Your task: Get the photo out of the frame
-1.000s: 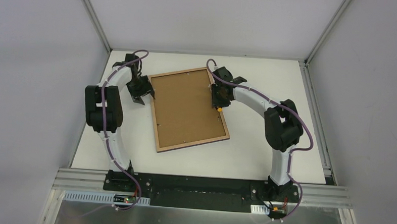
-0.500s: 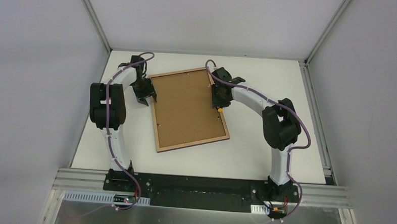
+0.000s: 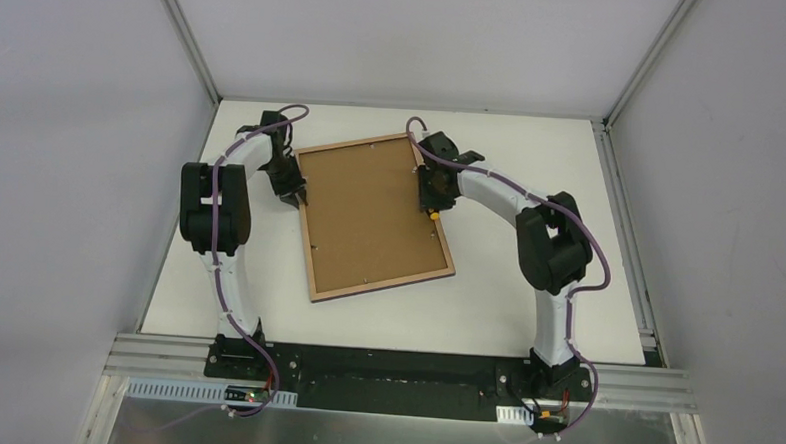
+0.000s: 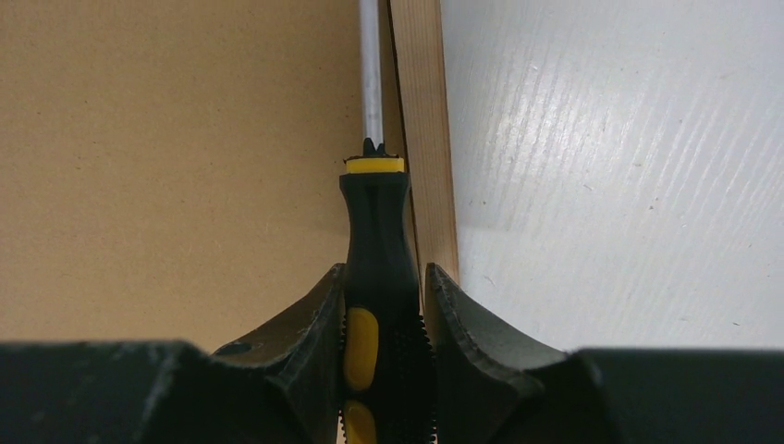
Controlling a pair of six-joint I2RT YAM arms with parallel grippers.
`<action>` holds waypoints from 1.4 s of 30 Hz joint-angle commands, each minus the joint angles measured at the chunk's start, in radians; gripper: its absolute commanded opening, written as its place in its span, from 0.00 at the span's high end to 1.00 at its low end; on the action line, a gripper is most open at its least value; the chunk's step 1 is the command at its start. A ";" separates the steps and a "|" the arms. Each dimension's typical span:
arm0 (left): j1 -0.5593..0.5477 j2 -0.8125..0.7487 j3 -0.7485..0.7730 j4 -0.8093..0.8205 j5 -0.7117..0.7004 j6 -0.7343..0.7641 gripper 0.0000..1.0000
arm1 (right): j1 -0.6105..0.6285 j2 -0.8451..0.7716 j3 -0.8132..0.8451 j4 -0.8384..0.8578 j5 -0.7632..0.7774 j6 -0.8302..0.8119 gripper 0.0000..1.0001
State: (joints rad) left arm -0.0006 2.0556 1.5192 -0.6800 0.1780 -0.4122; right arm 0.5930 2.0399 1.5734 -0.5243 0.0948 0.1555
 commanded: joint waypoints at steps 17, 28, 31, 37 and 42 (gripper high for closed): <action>0.005 0.027 0.002 -0.048 -0.017 0.065 1.00 | -0.003 0.050 0.263 -0.043 -0.024 0.030 1.00; 0.005 -0.031 -0.027 -0.059 0.003 0.048 0.73 | -0.016 -0.243 0.138 -0.313 -0.028 0.047 1.00; 0.005 -0.058 -0.031 -0.067 0.009 0.046 0.60 | -0.015 -0.357 0.007 -0.318 -0.050 0.076 1.00; 0.004 -0.149 -0.082 -0.090 0.042 0.037 0.47 | -0.013 -0.530 -0.211 -0.312 -0.138 0.170 1.00; -0.047 -0.255 -0.183 -0.090 0.094 0.032 0.44 | -0.014 -0.637 -0.352 -0.280 -0.200 0.204 1.00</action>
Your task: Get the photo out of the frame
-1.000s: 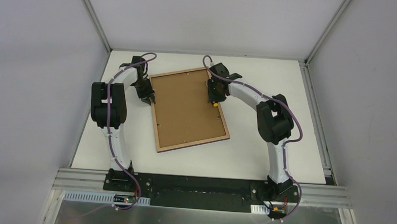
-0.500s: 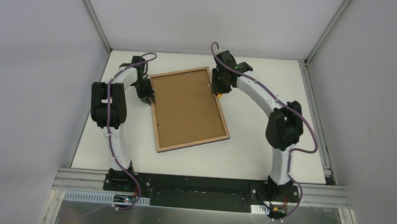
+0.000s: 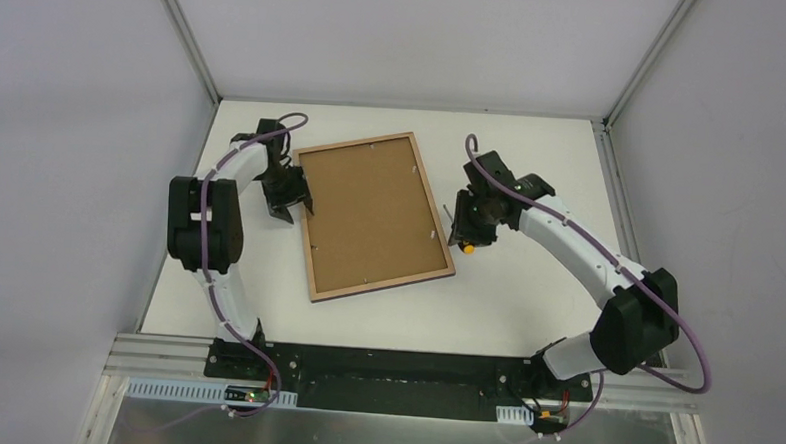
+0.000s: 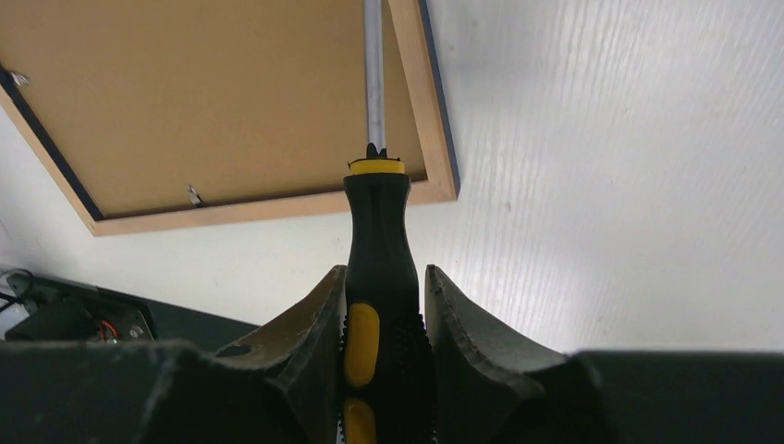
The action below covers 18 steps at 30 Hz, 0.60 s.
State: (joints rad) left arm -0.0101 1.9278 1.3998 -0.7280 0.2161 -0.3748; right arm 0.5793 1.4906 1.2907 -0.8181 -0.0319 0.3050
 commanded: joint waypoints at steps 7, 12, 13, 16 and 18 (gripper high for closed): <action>-0.156 -0.311 -0.268 -0.043 0.090 -0.057 0.43 | 0.000 -0.147 -0.166 0.025 -0.199 0.019 1.00; -0.238 -0.401 -0.367 -0.039 0.063 -0.164 0.45 | 0.002 -0.193 -0.231 0.041 -0.230 0.014 1.00; -0.238 -0.417 -0.380 -0.038 0.062 -0.180 0.45 | 0.004 -0.204 -0.239 0.043 -0.233 0.015 1.00; -0.238 -0.455 -0.404 -0.039 0.052 -0.203 0.43 | 0.008 -0.217 -0.256 0.046 -0.249 0.018 1.00; -0.237 -0.480 -0.423 -0.039 0.028 -0.219 0.41 | 0.015 -0.227 -0.268 0.052 -0.257 0.018 1.00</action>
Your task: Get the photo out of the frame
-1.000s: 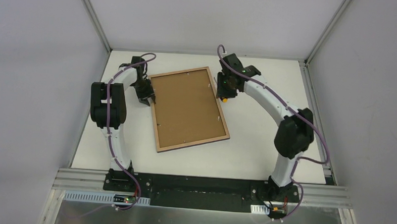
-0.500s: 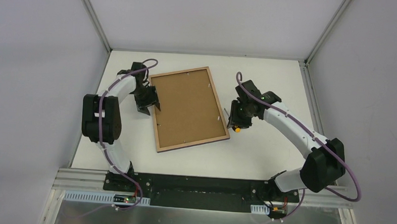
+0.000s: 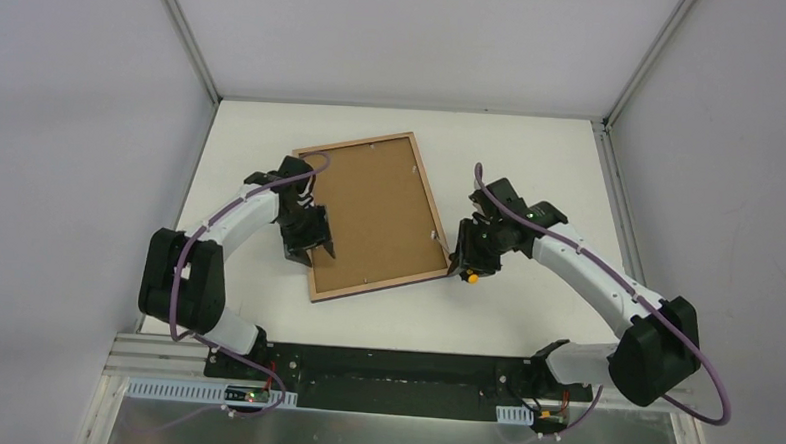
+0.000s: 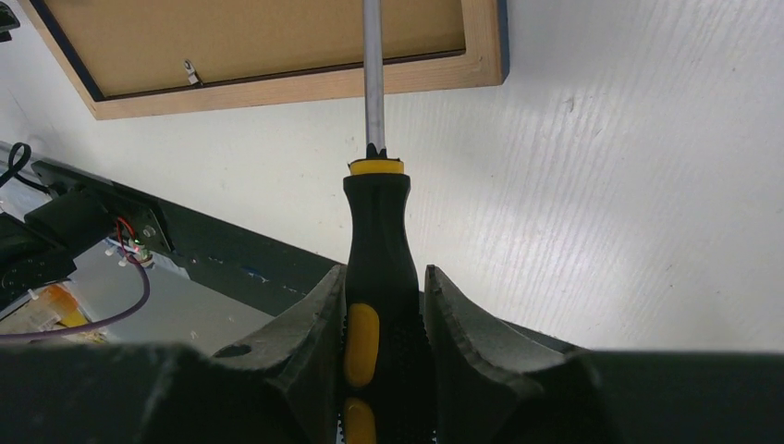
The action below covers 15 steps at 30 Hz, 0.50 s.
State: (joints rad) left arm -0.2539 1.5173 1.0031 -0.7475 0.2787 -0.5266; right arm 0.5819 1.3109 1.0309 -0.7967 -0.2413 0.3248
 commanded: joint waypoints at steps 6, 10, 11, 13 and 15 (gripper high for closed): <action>0.012 -0.078 -0.076 -0.022 -0.053 -0.148 0.41 | 0.027 -0.100 -0.041 0.025 -0.055 -0.001 1.00; 0.010 -0.042 -0.093 -0.018 -0.072 -0.157 0.41 | 0.028 -0.149 -0.084 0.021 -0.055 -0.001 1.00; 0.011 -0.041 -0.095 -0.017 -0.078 -0.159 0.41 | 0.028 -0.159 -0.094 0.019 -0.055 -0.002 1.00; 0.011 -0.036 -0.096 -0.013 -0.093 -0.156 0.41 | 0.028 -0.177 -0.110 0.015 -0.055 -0.001 1.00; 0.011 -0.029 -0.103 -0.013 -0.106 -0.154 0.41 | 0.029 -0.190 -0.121 0.012 -0.052 -0.002 1.00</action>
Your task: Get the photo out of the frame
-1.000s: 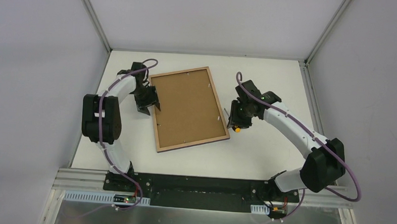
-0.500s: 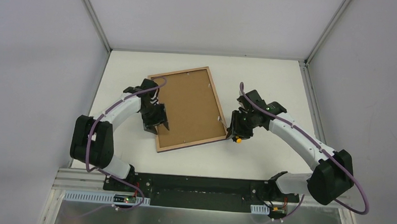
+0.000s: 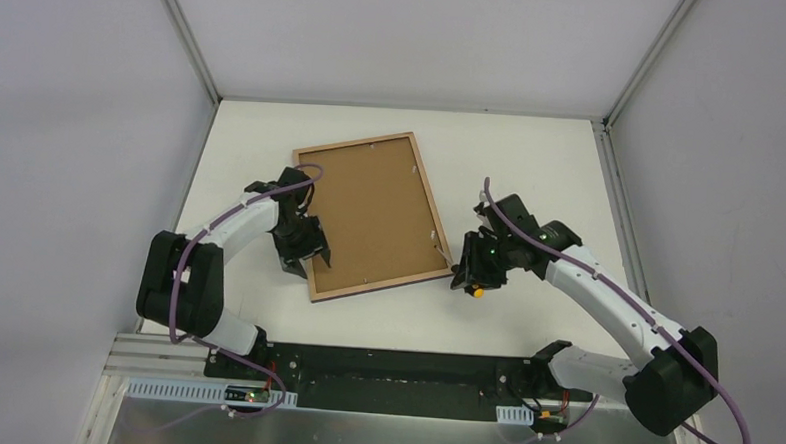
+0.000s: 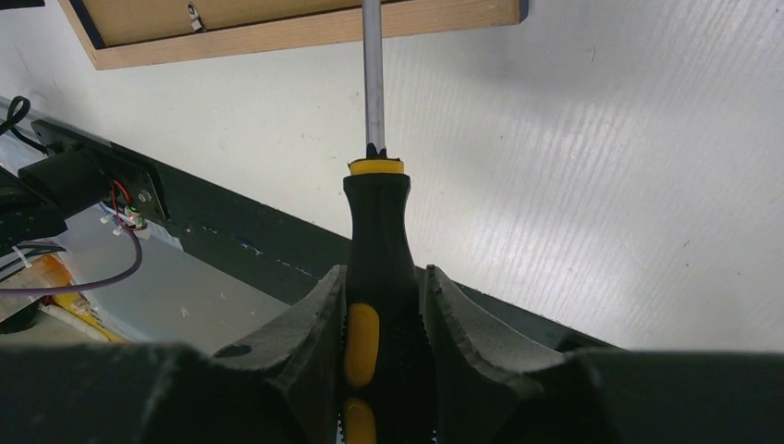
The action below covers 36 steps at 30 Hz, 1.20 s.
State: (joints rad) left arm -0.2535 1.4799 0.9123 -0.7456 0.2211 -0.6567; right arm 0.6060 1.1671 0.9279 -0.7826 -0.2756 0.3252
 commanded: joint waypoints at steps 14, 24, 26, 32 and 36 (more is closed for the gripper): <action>-0.087 -0.001 -0.135 0.164 0.042 -0.239 0.60 | 0.004 -0.063 0.035 -0.026 0.035 0.012 1.00; -0.504 0.331 0.222 0.435 0.181 -0.452 0.54 | 0.002 -0.268 0.077 -0.131 0.419 0.141 1.00; -0.548 0.365 0.303 0.444 0.196 -0.434 0.50 | 0.000 -0.288 0.096 -0.177 0.486 0.152 1.00; -0.534 0.243 0.280 0.447 0.139 -0.351 0.36 | -0.009 -0.329 0.126 -0.239 0.551 0.178 1.00; -0.410 0.133 0.187 0.448 0.152 -0.311 0.30 | -0.011 -0.349 0.126 -0.223 0.527 0.186 1.00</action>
State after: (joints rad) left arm -0.7818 1.7416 1.1728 -0.2893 0.3862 -1.0241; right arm 0.5995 0.8463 1.0126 -0.9932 0.2222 0.4808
